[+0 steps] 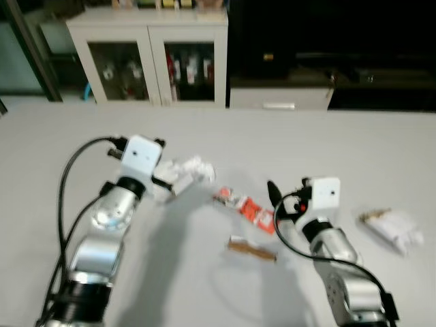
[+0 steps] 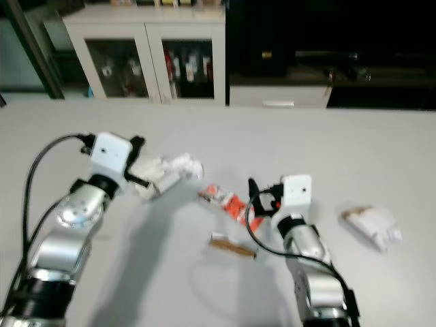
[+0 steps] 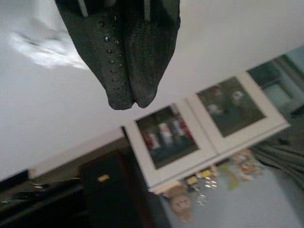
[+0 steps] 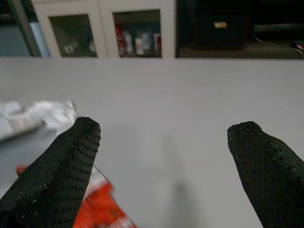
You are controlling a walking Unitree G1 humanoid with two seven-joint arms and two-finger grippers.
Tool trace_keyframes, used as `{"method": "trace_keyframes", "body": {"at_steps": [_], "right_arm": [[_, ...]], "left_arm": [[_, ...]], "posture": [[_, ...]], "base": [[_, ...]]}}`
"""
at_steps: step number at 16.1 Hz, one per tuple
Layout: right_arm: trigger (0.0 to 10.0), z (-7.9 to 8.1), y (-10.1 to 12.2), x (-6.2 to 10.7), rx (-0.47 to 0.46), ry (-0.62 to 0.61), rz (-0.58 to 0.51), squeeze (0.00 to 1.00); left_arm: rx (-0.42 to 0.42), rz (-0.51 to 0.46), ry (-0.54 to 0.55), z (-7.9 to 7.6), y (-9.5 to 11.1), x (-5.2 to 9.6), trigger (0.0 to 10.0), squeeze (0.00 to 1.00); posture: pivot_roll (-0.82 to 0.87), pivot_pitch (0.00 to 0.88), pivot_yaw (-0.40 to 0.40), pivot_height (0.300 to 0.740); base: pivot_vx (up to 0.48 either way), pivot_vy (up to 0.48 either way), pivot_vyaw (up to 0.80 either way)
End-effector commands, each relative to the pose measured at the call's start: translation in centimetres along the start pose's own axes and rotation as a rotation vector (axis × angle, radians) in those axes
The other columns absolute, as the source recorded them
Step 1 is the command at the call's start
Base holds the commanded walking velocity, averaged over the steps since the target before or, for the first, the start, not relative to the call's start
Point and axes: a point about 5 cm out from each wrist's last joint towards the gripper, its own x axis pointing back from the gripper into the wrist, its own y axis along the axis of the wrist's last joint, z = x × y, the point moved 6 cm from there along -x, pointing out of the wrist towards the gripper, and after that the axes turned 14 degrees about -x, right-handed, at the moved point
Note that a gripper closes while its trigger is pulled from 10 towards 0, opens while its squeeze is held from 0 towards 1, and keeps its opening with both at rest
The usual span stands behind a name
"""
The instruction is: Picking trash to rubbish bin
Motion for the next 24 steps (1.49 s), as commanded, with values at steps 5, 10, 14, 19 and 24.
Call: {"method": "trace_keyframes", "body": {"at_steps": [5, 10, 14, 19, 24], "right_arm": [[10.0, 1.1, 0.3, -0.3, 0.006, 0.037, -0.008, 0.0], [10.0, 1.6, 0.6, -0.4, 0.02, 0.089, 0.028, 0.0], [10.0, 0.7, 1.0, 0.1, 0.071, 0.096, 0.091, 0.0], [10.0, 1.1, 0.6, 1.2, 0.148, 0.174, 0.264, 0.0], [10.0, 2.3, 1.5, 2.2, 0.164, 0.26, 0.342, 0.0]], "left_arm": [[0.014, 0.035, 0.012, 0.8, -0.8, 0.4, 10.0, 0.0], [0.036, 0.142, -0.1, 1.9, -2.4, -1.0, 10.0, 0.52], [0.048, 0.2, -0.324, 2.3, -2.4, -3.6, 10.0, 1.0], [0.022, 0.232, -0.598, 1.5, -1.3, -4.7, 10.0, 1.0], [-0.001, 0.297, -0.84, -0.8, -2.6, -3.2, 10.0, 1.0]], "posture": [[-0.01, 0.0, 0.006, 0.74], [-0.01, 0.0, -0.007, 0.74], [-0.02, 0.0, -0.013, 0.74], [-0.04, 0.0, -0.03, 0.74], [-0.05, 0.013, -0.038, 0.74]], "base": [[0.08, 0.0, 0.0], [0.0, 0.0, 0.0], [0.0, 0.0, 0.0], [0.0, 0.0, 0.0], [0.0, 0.0, 0.0]]}}
